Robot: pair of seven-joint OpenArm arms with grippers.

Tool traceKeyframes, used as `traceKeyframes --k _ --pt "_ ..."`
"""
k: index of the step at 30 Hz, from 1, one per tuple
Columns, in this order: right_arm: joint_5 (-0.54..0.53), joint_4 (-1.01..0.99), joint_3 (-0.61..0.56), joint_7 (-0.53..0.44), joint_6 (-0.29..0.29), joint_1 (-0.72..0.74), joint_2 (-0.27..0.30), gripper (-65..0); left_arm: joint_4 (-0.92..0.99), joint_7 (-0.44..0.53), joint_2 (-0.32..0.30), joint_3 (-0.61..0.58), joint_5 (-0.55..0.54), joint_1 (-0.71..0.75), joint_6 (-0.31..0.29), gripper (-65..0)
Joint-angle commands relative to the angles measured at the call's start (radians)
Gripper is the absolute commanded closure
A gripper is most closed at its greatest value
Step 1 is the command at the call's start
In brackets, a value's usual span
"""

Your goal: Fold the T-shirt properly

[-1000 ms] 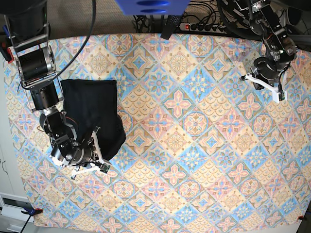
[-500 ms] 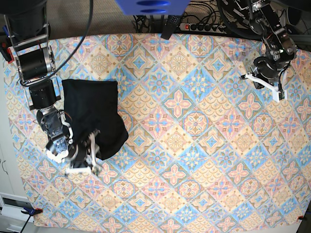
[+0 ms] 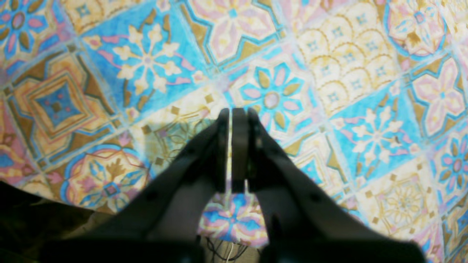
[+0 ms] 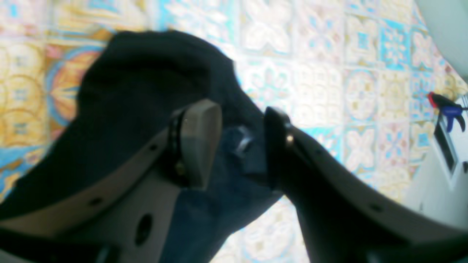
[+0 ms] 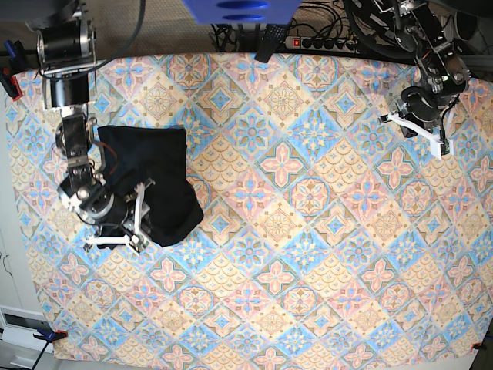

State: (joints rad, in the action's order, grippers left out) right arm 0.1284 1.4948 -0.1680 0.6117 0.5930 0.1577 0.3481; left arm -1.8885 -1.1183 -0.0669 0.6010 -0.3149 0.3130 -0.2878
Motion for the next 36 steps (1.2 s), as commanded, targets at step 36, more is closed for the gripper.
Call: traceKeyframes --k 36 --pt "-0.002 0.461 0.617 0.060 -0.008 -1.075 -0.243 0.0 -0.073 0.017 -0.130 0.096 -0.278 0.544 -0.003 -0.5"
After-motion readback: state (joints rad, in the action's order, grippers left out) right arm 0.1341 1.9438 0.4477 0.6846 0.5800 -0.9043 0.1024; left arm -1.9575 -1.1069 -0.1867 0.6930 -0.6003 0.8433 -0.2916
